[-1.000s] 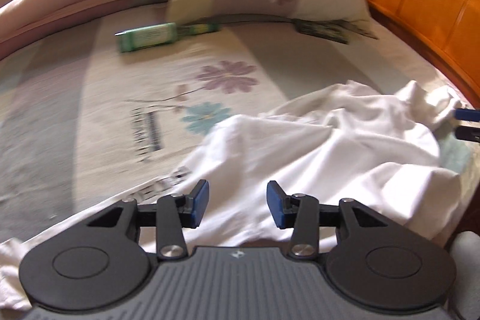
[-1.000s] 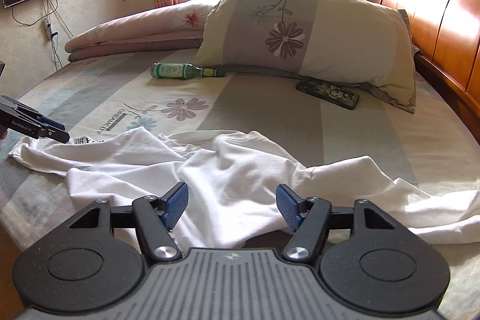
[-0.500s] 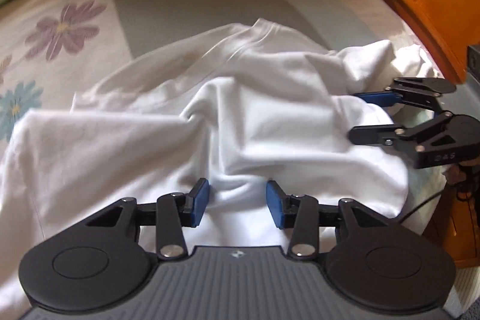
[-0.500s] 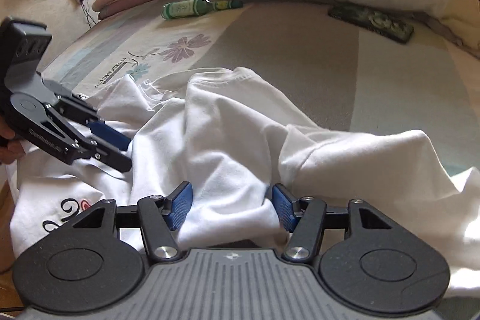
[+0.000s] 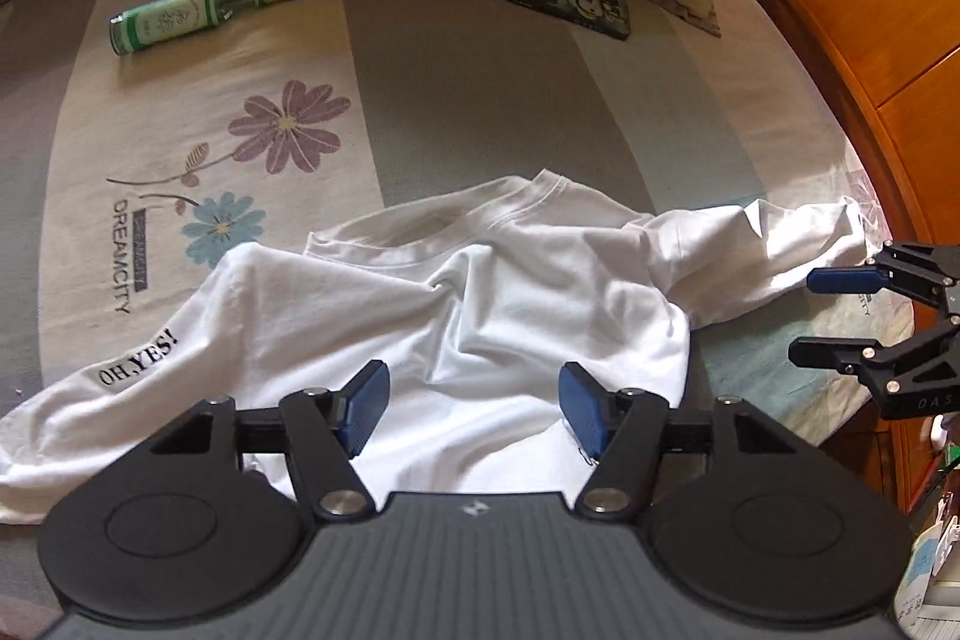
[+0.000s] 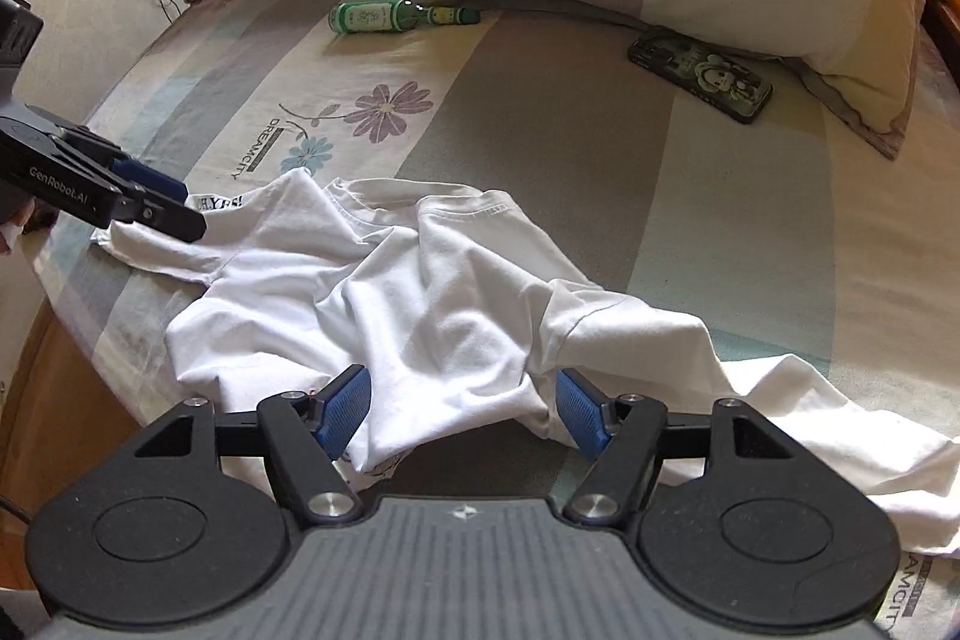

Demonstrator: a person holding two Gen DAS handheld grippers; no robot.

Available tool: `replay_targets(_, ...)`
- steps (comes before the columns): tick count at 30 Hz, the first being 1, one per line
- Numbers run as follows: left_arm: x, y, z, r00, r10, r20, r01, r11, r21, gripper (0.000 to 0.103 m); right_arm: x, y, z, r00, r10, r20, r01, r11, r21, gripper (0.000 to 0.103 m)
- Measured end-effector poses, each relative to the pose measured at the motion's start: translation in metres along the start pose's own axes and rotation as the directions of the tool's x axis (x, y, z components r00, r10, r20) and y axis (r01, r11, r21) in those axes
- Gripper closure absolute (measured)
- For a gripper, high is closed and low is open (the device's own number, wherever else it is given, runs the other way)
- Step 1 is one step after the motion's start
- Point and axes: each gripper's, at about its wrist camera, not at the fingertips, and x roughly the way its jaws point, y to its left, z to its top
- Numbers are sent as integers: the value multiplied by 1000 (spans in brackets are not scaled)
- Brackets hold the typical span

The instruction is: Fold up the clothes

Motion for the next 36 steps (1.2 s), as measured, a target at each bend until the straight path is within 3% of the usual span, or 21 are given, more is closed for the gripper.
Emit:
replay_targets(6,-10,3,18,999,49,0,-48,999,-16,37,0,-10,19,999,34,-12,-33,997,71,28)
replay_targets(10,-17,6,31,997,81,0,-81,996,-27,37,27,-8,28,1000,5,-18,-3,994,111,23)
replay_targets(17,23,46,24,999,-42,19,43,996,-83,37,76,12,57,996,-57,-73,67,989,134,23)
replay_targets(23,58,80,19,988,-147,41,151,980,-128,37,116,29,98,994,-76,-80,84,991,101,25)
replay_targets(27,87,101,-22,992,-123,-42,109,964,-244,37,141,41,123,996,-46,-74,47,999,11,26)
replay_targets(29,80,105,-47,989,-139,54,148,956,-254,32,155,47,135,997,-20,-74,16,998,-57,26)
replay_targets(33,66,105,-65,994,-103,39,110,951,-290,32,191,57,157,995,63,-80,-78,977,-198,30)
replay_targets(36,55,112,-68,996,-48,80,71,946,-315,33,228,66,170,985,107,-138,-145,939,-310,47)
